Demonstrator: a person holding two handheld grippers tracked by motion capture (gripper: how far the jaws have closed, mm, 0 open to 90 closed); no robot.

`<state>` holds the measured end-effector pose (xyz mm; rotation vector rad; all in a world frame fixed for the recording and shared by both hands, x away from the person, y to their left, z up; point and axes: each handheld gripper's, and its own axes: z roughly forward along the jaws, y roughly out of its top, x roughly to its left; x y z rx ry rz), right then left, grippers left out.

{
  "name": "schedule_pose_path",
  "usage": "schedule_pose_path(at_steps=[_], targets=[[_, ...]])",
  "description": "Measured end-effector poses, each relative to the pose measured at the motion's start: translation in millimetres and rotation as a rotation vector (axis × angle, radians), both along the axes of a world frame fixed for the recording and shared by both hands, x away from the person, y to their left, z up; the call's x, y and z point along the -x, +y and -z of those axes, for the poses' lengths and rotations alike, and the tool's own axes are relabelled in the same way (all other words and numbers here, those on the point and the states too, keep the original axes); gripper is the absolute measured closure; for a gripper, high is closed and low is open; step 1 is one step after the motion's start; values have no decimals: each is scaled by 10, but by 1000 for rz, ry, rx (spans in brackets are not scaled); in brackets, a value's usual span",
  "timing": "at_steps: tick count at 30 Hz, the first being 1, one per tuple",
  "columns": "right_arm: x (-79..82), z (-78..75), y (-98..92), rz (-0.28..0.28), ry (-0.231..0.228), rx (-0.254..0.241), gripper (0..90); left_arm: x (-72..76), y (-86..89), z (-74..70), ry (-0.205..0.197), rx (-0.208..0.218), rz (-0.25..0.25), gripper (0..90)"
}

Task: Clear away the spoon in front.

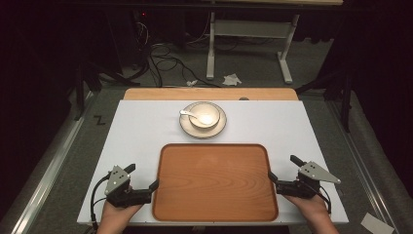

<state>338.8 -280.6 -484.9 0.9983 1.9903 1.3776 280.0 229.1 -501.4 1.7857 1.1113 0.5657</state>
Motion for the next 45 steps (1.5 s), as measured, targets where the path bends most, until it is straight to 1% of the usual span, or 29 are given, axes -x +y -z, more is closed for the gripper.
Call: schedule_pose_path(at_steps=[1,2,3,6,7,8,9,10,12,15,18,21,28,35,45], targets=[[0,0,8,3,2,0,9,-8,26,-23,19,0,8,2],[-2,-6,13,7,-4,2,9,-2,48,-50,-16,8,-4,2],[-3,-11,16,15,-10,0,8,1,70,-65,-35,21,-8,2],[-3,-12,18,32,-13,-3,9,-18,91,-48,-31,60,-17,2],[1,-11,18,35,-13,-1,9,-19,90,-55,-37,62,-15,2],[7,-9,18,40,-12,1,9,-16,88,-68,-48,51,-16,2],[13,-6,18,39,-10,2,9,-12,87,-77,-60,49,-17,5],[17,-2,15,38,-9,6,9,-14,93,-85,-63,53,-17,5],[20,10,9,39,-4,9,9,-19,101,-87,-57,63,-15,6],[10,18,-7,40,-2,6,9,-32,84,-79,-56,40,-11,7],[11,27,-16,40,1,4,9,-50,81,-77,-52,49,-15,12],[14,30,-33,36,9,1,9,-63,84,-69,-46,45,-21,20],[2,14,-57,36,-2,-10,9,-74,100,-39,-24,46,-32,37],[-4,12,-44,28,-6,-5,9,-70,101,-41,-23,36,-31,42],[1,8,-41,30,-9,-2,9,-68,110,-38,-14,44,-28,56]])
